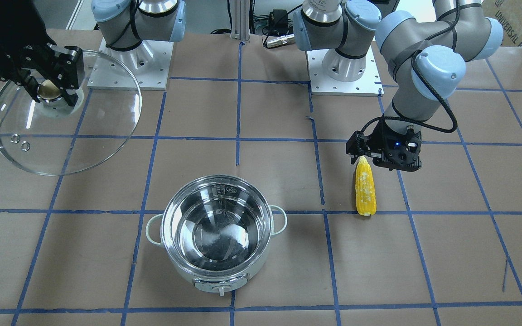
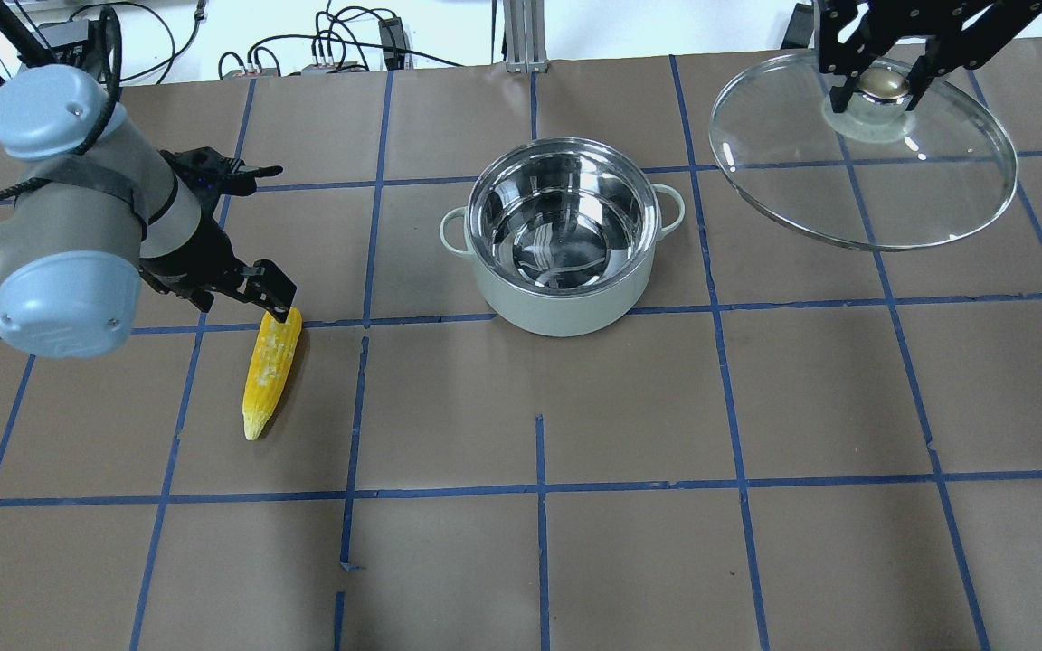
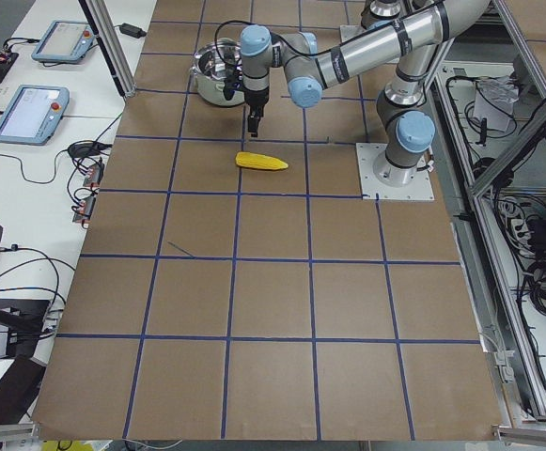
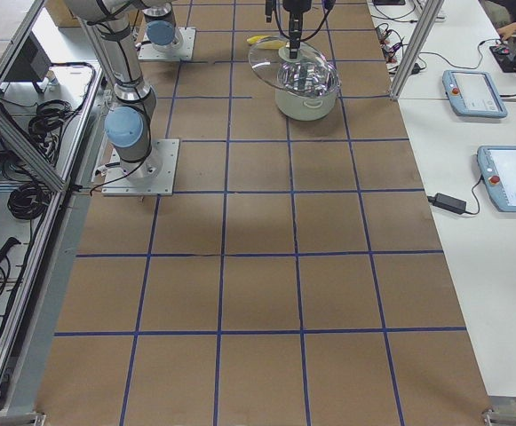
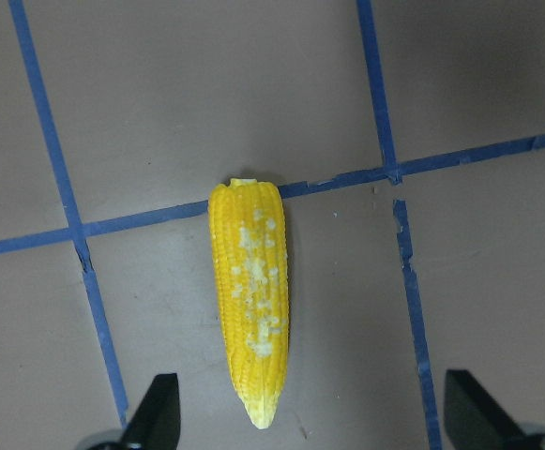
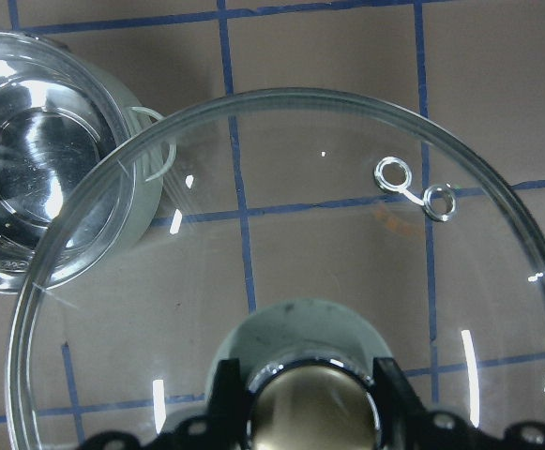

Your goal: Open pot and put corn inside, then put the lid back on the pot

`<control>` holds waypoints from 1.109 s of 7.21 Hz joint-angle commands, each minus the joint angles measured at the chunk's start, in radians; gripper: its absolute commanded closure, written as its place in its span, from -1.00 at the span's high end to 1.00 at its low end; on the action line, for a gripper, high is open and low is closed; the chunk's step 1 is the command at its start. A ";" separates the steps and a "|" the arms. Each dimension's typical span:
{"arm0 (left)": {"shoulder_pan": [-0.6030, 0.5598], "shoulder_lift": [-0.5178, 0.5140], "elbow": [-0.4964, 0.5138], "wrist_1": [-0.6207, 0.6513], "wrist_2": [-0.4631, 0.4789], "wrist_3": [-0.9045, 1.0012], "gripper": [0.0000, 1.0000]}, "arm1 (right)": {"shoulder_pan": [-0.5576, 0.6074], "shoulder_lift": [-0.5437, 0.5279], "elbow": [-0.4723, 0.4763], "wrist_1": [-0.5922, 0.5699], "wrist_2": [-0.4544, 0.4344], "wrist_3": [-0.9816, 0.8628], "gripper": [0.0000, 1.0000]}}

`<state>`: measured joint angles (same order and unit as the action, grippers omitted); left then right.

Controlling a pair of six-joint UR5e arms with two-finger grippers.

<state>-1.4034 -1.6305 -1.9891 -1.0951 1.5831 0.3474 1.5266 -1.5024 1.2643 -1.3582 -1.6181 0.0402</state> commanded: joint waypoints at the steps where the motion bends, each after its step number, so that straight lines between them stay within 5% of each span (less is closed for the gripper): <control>1: 0.058 -0.011 -0.051 0.031 -0.003 0.014 1.00 | 0.000 -0.010 0.001 0.010 0.004 0.006 -0.27; 8: 0.076 -0.144 -0.175 0.256 -0.006 0.080 1.00 | 0.000 -0.016 0.004 -0.012 0.017 0.006 -0.28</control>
<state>-1.3264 -1.7514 -2.1556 -0.8571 1.5769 0.4235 1.5263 -1.5162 1.2686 -1.3724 -1.6003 0.0460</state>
